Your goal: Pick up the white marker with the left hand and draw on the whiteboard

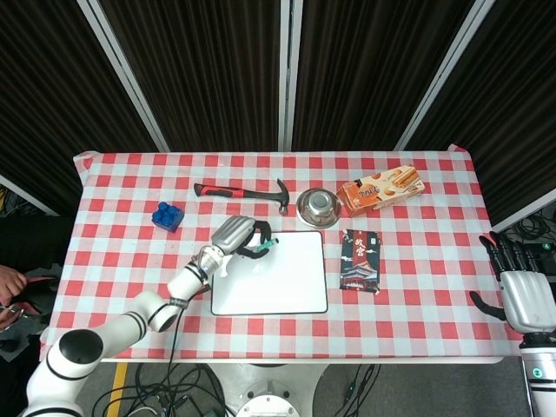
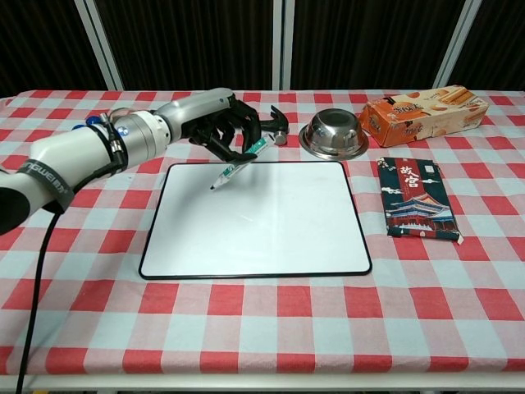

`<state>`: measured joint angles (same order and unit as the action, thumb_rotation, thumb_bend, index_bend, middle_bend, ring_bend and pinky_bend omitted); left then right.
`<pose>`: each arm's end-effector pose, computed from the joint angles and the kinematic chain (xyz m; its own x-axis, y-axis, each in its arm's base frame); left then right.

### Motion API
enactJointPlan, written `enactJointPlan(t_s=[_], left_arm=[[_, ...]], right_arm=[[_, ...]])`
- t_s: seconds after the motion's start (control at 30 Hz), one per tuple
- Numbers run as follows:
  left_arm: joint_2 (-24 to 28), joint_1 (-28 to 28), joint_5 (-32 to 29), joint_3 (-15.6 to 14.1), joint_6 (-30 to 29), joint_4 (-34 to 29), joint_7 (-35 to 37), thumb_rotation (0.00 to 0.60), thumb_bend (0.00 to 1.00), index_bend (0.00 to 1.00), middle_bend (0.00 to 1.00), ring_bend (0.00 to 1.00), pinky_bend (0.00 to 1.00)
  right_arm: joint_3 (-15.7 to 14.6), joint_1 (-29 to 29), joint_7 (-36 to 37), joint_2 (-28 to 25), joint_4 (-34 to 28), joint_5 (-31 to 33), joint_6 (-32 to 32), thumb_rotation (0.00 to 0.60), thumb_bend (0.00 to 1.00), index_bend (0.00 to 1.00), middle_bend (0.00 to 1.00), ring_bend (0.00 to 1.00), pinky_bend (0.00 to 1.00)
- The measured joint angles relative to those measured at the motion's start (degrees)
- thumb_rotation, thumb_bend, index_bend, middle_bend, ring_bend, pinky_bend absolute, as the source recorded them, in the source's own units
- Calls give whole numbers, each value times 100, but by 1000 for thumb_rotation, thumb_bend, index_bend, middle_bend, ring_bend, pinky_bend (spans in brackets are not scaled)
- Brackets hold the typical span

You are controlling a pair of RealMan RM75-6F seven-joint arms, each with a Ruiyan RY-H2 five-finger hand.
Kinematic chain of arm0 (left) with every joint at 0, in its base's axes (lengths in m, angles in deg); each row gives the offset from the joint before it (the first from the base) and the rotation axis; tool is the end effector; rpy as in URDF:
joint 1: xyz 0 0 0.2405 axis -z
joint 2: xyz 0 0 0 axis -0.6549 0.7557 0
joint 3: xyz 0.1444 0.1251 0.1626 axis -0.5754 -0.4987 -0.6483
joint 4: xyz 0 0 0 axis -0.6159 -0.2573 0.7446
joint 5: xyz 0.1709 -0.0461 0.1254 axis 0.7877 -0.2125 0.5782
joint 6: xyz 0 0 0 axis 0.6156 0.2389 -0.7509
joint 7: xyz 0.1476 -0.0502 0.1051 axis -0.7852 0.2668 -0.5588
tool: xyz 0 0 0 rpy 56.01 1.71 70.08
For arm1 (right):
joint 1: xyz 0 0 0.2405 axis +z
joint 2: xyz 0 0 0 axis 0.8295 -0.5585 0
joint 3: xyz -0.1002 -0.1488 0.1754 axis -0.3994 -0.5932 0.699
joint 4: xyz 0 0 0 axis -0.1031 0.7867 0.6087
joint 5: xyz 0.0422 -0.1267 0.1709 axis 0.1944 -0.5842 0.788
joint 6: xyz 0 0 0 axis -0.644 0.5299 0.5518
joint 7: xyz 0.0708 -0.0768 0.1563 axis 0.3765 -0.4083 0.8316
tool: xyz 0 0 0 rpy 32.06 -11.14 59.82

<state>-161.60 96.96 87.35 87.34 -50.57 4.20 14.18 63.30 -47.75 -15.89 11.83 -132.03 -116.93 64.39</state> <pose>-0.0897 0.4387 -0.1287 0.0535 0.4830 0.8740 0.9045 -0.3943 0.1625 -0.3013 -0.2501 0.1728 0.4480 -0.0422 0.8930 -0.8939 -0.0036 0.4483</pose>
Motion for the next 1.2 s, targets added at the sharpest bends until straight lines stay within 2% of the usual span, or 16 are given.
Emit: enactJointPlan(t_s=[0.13,0.3,0.4,0.67,0.77,0.9,1.2], left_arm=[[-176,72,-36,-31,79,307,164,600,466,564,574,739,963],[-172,84,-28,-164,217,329,377,600,466,560,578,739,954],[9,79,25,-288,343,112,494,600,465,550,579,738,952],[845,-54,118,-637,582,-1021,696,600,465,545,575,718,952],[1031,-148,43,-585,434,-1382,724,600,465,545,575,718,952],[1020,-188,-93,-379,197,-1492,601,600,465,545,575,718,952],[429,-69,-292,-206,307,-790,412,600,465,546,575,718,952]], right_arm=[[4,3,-23,-6,-16,26,-17,600,150,0,14,0,0],[2,30,-46,9,-26,18,-54,600,150,0,14,0,0],[4,55,-41,23,-16,18,-94,600,150,0,13,0,0],[0,81,6,39,19,-64,-81,600,150,0,13,0,0],[-5,76,30,46,35,-81,-65,600,150,0,13,0,0],[-11,63,41,38,45,-66,-57,600,150,0,13,0,0],[5,54,-12,2,32,62,-101,600,150,0,13,0,0]])
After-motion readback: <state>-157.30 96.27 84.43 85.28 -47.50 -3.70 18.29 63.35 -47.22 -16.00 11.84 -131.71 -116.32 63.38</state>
